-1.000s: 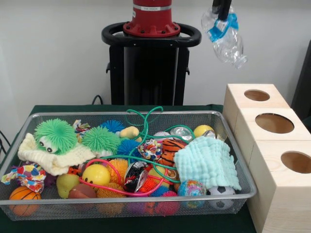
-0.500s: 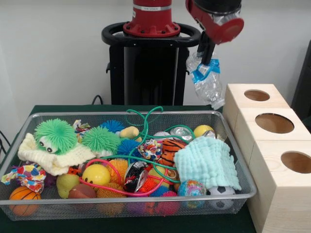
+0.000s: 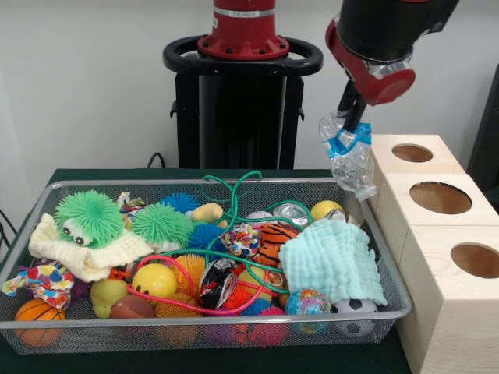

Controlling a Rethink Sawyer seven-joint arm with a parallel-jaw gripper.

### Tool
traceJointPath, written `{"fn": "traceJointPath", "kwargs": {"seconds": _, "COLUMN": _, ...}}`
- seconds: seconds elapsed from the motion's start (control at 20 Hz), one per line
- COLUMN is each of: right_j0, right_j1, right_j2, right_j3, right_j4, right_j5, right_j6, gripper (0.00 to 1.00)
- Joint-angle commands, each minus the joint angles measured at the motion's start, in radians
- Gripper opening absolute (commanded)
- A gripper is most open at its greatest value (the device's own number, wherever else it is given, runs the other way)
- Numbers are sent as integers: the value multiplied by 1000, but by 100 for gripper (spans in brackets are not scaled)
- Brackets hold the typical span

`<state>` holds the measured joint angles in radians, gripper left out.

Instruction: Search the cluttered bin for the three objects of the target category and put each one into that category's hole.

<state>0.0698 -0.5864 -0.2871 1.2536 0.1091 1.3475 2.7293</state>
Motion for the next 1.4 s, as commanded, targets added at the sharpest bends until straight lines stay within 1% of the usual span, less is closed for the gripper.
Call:
{"fn": "traceJointPath", "kwargs": {"seconds": 0.05, "right_j0": 23, "right_j1": 69, "right_j2": 11, "right_j3": -91, "right_j4": 69, "right_j5": 139, "right_j6": 353, "gripper": 0}}
{"fn": "traceJointPath", "kwargs": {"seconds": 0.2, "right_j0": 27, "right_j1": 95, "right_j2": 10, "right_j3": -161, "right_j4": 86, "right_j5": 200, "right_j6": 381, "gripper": 0}}
{"fn": "traceJointPath", "kwargs": {"seconds": 0.3, "right_j0": 24, "right_j1": 101, "right_j2": 9, "right_j3": -195, "right_j4": 93, "right_j5": 241, "right_j6": 384, "gripper": 0}}
{"fn": "traceJointPath", "kwargs": {"seconds": 0.55, "right_j0": 27, "right_j1": 82, "right_j2": 3, "right_j3": -203, "right_j4": 109, "right_j5": 283, "right_j6": 367, "gripper": 0}}
{"fn": "traceJointPath", "kwargs": {"seconds": 0.75, "right_j0": 42, "right_j1": 88, "right_j2": 2, "right_j3": -192, "right_j4": 116, "right_j5": 264, "right_j6": 370, "gripper": 0}}
{"fn": "traceJointPath", "kwargs": {"seconds": 0.9, "right_j0": 75, "right_j1": 102, "right_j2": 2, "right_j3": -196, "right_j4": 120, "right_j5": 257, "right_j6": 389, "gripper": 0}}
{"fn": "traceJointPath", "kwargs": {"seconds": 1.1, "right_j0": 109, "right_j1": 117, "right_j2": -4, "right_j3": -166, "right_j4": 123, "right_j5": 202, "right_j6": 398, "gripper": 0}}
{"fn": "traceJointPath", "kwargs": {"seconds": 1.4, "right_j0": 136, "right_j1": 135, "right_j2": -12, "right_j3": -143, "right_j4": 131, "right_j5": 159, "right_j6": 402, "gripper": 0}}
